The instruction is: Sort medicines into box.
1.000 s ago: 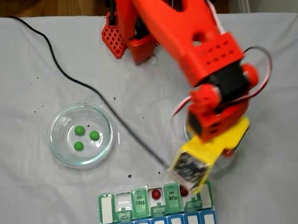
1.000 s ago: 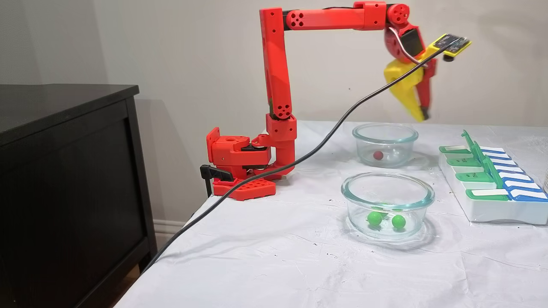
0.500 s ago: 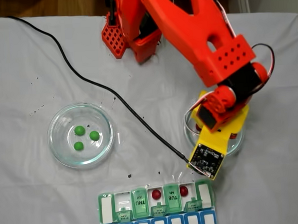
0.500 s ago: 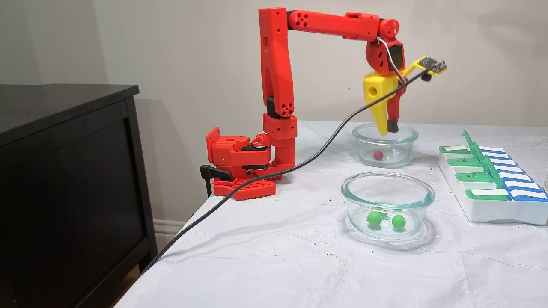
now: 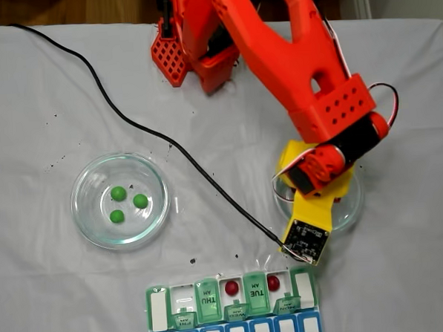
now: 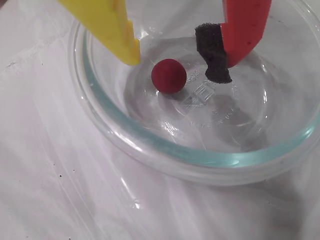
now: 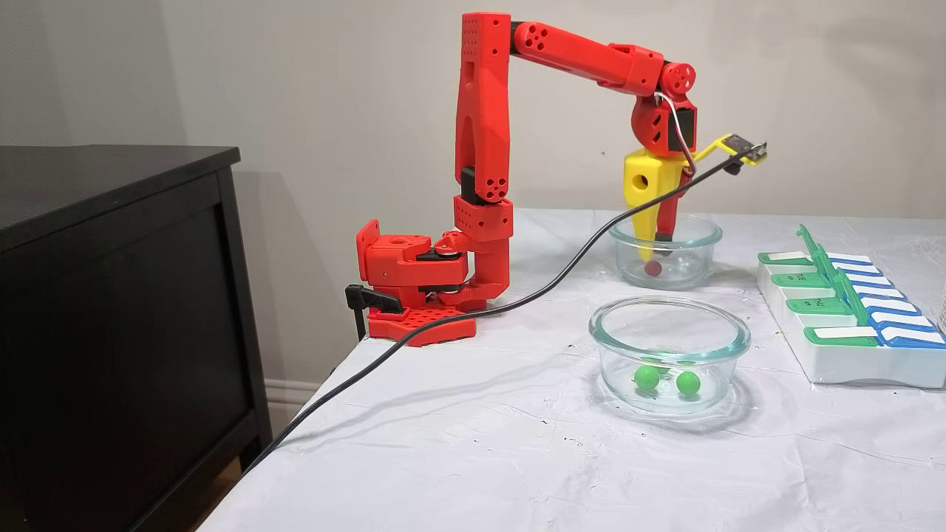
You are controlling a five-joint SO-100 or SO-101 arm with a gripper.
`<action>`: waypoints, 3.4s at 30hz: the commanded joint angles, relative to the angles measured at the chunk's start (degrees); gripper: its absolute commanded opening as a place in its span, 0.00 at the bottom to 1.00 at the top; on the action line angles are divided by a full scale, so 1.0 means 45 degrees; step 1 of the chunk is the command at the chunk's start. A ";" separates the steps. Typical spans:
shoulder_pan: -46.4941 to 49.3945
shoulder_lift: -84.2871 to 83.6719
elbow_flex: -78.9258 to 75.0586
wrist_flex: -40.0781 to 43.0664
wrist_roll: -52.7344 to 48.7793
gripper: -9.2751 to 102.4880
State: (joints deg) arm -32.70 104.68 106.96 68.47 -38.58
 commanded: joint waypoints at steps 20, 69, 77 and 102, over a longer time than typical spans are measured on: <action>-0.0156 -0.0723 0.0352 -0.1113 -0.0020 0.26; 0.6426 0.2129 -0.2207 -0.3320 0.2617 0.08; 0.7773 0.2246 -0.0801 -0.5098 0.1797 0.08; 0.8652 -0.1680 -0.2910 -0.7676 0.0977 0.27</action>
State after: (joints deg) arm 6.33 95.19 99.84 35.24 -33.57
